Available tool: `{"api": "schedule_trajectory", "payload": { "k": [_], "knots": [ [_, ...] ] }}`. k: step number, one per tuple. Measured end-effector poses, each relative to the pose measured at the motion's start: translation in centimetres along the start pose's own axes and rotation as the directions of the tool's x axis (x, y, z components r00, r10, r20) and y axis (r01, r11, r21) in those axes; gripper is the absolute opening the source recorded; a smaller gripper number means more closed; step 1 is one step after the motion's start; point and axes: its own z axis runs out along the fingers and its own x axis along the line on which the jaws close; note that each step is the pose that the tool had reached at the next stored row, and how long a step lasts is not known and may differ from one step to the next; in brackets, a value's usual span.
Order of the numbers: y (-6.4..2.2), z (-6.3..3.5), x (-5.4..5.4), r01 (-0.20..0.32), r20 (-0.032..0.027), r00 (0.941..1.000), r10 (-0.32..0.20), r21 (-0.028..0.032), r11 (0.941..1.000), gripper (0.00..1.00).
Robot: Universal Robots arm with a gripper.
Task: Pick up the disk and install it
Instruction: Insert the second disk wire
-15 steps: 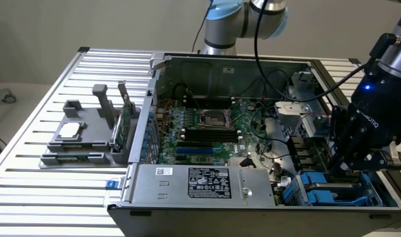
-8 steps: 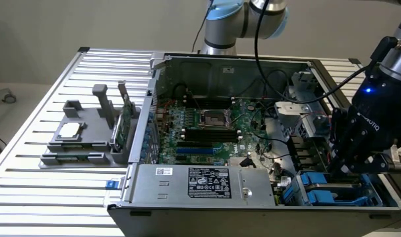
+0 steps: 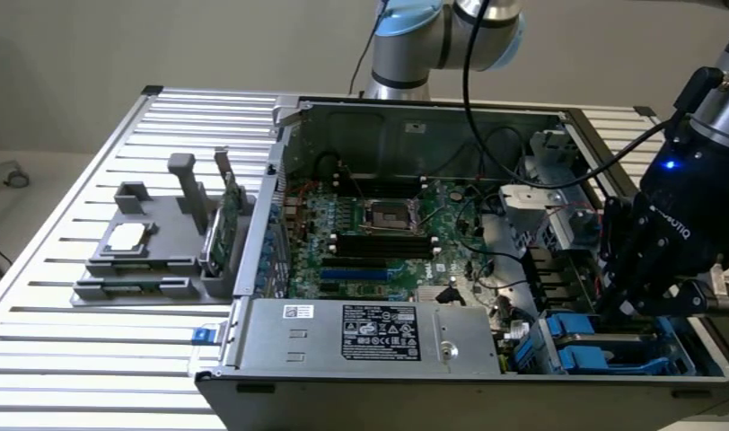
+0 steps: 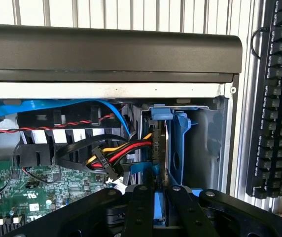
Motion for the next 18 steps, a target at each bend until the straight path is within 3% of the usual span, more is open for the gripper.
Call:
{"api": "schedule_trajectory", "payload": {
  "k": [2,3,5,6,14,18],
  "knots": [
    [0.01,0.0,0.0,0.0,0.0,1.0,0.0,-0.0001,1.0,0.18],
    [0.01,-0.01,0.0,0.0,-0.0002,1.0,0.0,-0.0001,1.0,0.25],
    [0.0,-0.09,0.0,0.0,-0.0006,1.0,0.0,0.0,1.0,0.25],
    [-0.01,-0.19,0.0,0.0,-0.0005,1.0,0.0,0.0,1.0,0.31],
    [-0.27,-1.18,-0.2,0.0,-0.0019,1.0,0.0,0.0,1.0,0.31],
    [-1.2,-1.27,-0.3,0.0,-0.0033,1.0,0.0,0.0001,1.0,0.31]
  ]
}}
